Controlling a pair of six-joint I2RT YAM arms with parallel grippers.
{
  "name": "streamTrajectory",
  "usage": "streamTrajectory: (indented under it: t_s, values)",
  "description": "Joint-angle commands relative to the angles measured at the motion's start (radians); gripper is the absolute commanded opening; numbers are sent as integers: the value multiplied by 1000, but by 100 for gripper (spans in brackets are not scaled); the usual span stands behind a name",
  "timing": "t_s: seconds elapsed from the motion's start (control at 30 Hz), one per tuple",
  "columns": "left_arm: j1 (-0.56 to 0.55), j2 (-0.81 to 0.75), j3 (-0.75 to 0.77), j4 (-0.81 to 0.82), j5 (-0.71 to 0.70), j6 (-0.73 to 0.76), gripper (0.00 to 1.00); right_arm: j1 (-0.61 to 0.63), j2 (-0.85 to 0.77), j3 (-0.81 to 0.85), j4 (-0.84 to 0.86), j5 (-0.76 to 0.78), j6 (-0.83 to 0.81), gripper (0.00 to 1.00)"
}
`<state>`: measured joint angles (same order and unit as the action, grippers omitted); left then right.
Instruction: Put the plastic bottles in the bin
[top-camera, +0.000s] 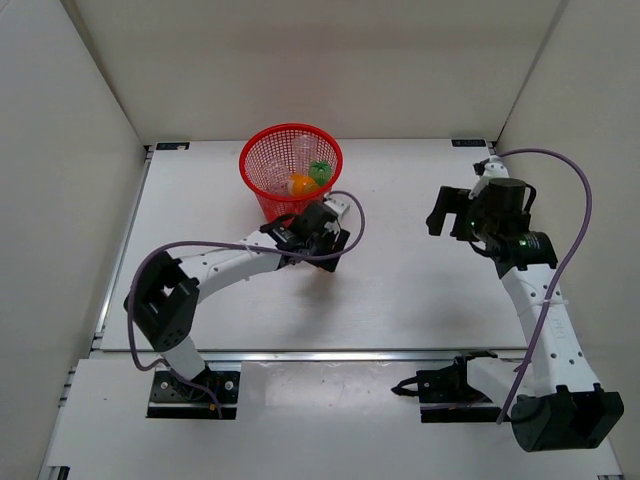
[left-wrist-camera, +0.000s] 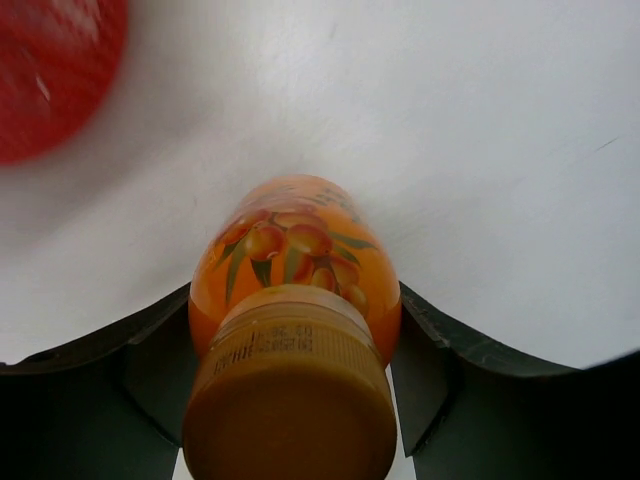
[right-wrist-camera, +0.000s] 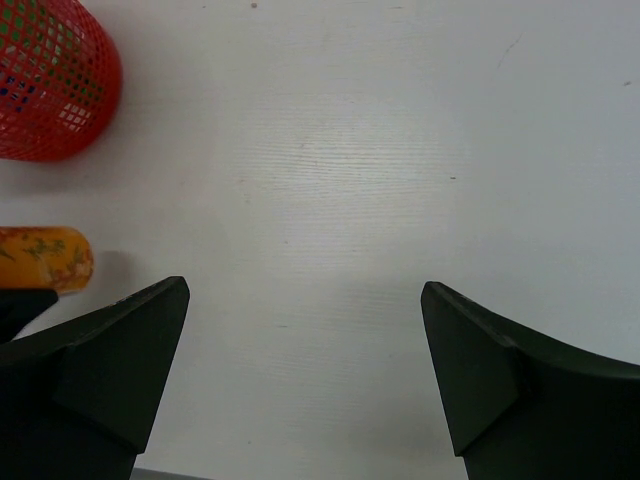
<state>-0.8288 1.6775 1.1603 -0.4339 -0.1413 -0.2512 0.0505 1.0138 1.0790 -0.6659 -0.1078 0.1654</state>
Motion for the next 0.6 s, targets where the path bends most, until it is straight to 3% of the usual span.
streamTrajectory:
  t_s: [0.0, 0.13, 0.23, 0.43, 0.57]
  values:
    - [-6, -160, 172, -11, 0, -6, 55, -21, -38, -19, 16, 25, -4, 99]
    - [60, -219, 350, -26, -21, -5, 55, -49, -44, -48, 9, 68, -15, 99]
    - [121, -200, 465, -35, -147, 18, 56, -84, -41, -79, -4, 86, -24, 99]
    - [333, -66, 541, -34, -147, 12, 56, -92, -23, -119, -9, 82, -9, 99]
    - [395, -7, 562, -34, -124, 15, 69, -81, -30, -136, -7, 91, -10, 99]
